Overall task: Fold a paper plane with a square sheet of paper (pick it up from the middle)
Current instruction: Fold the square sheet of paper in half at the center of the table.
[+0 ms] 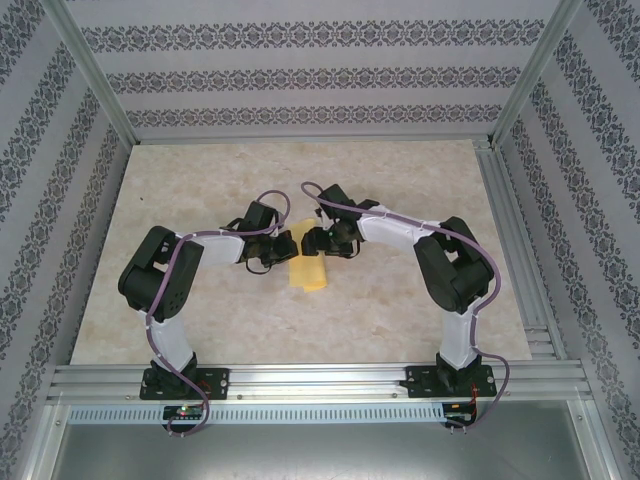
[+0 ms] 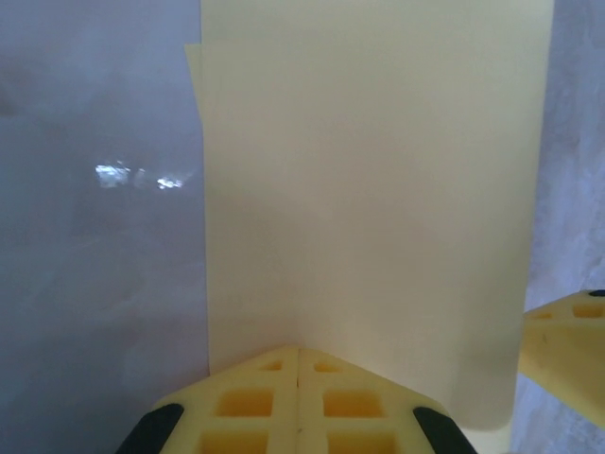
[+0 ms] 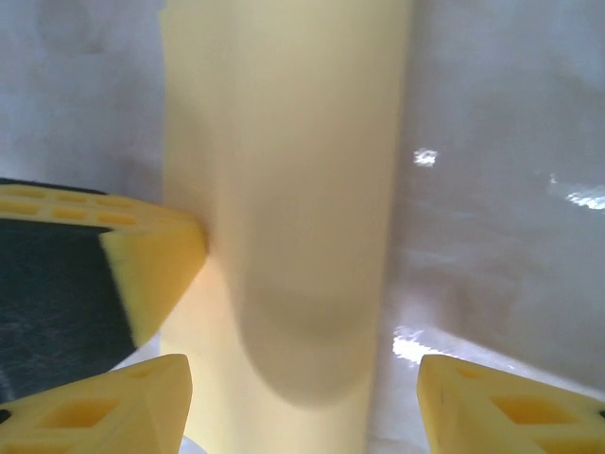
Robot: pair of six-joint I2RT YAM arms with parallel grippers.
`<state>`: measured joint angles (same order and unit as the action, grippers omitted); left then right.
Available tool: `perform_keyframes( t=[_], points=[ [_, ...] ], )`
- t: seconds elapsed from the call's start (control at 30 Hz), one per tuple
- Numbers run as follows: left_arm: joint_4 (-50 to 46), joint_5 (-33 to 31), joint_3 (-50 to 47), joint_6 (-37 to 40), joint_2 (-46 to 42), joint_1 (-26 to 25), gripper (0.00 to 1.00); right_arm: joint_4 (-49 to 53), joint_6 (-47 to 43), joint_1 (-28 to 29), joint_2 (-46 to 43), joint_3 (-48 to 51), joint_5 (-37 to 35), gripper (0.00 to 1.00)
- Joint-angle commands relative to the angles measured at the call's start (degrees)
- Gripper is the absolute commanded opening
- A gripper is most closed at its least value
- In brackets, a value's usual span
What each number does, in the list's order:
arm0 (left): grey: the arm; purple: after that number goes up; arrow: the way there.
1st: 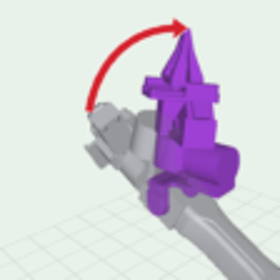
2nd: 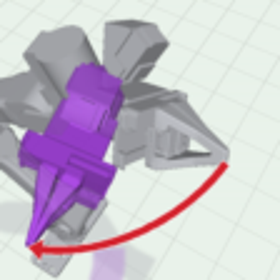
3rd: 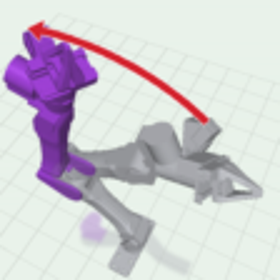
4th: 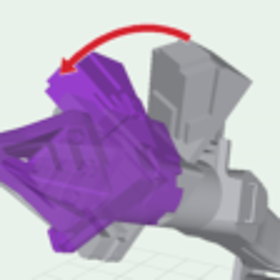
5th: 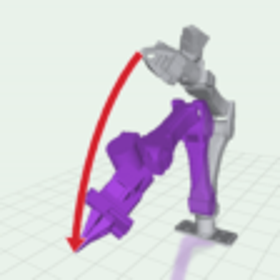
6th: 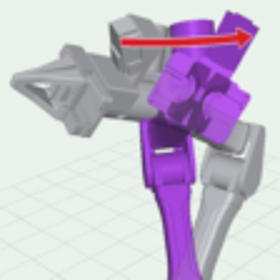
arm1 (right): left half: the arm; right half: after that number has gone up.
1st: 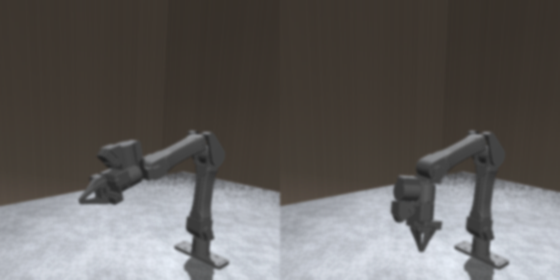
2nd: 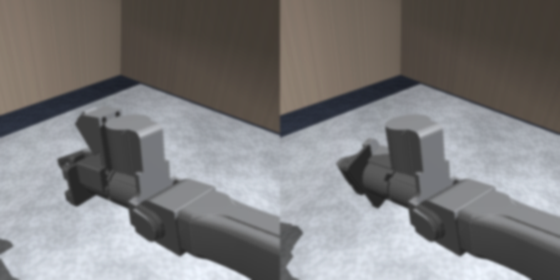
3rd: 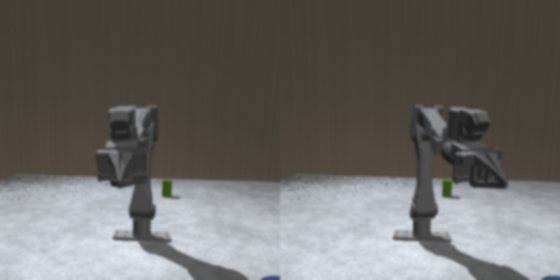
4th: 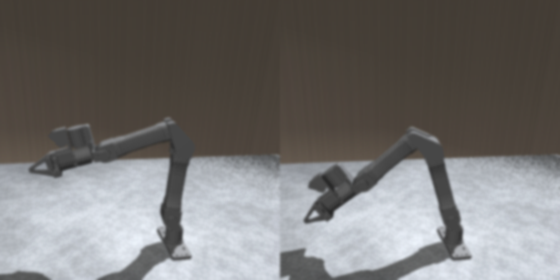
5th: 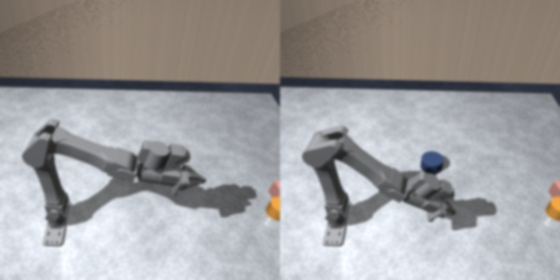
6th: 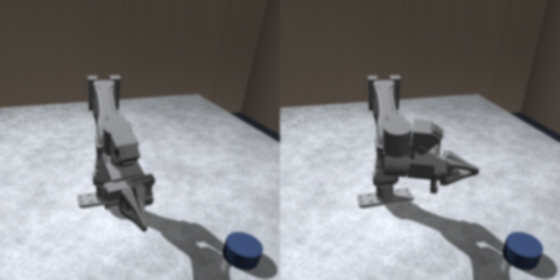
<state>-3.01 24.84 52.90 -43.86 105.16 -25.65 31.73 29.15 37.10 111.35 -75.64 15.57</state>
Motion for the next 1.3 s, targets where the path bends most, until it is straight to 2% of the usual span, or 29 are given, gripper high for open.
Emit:
perform_keyframes(
  t=[0.0, 0.17, 0.43, 0.63, 0.8, 1.03, 1.27],
  points=[
    [0.8, 1.5, 1.1, -0.4, 0.5, -1.0, 0.01, 1.9, -2.0, 1.0, -0.4, -1.7, -1.3, 0.65],
    [0.9, 1.6, 1.0, -0.7, 0.0, -1.0, 0.01, 2.5, -3.2, 0.7, 0.9, -1.6, -1.2, 0.64],
    [2.7, 2.6, 0.6, -2.4, -0.7, -1.0, 0.04, 2.8, -6.8, -0.6, 1.7, -0.6, -0.2, 0.49],
    [3.4, 2.8, 0.7, -3.1, -1.8, -1.0, 0.06, 2.4, -8.4, -1.4, 1.8, 0.6, -0.5, 0.44],
    [3.1, 2.1, 0.7, -3.4, -3.4, -0.8, 0.12, 1.6, -11.8, -2.0, 1.8, 1.3, 1.0, 0.39],
    [2.6, -0.2, 0.2, -3.7, -5.6, -0.5, 0.21, 1.4, -14.8, -3.0, 2.6, 1.8, 2.2, 0.41],
    [3.0, -1.0, -0.1, -4.0, -5.8, -0.4, 0.25, 1.7, -16.4, -3.6, 3.3, 1.7, 2.2, 0.41]
  ],
)
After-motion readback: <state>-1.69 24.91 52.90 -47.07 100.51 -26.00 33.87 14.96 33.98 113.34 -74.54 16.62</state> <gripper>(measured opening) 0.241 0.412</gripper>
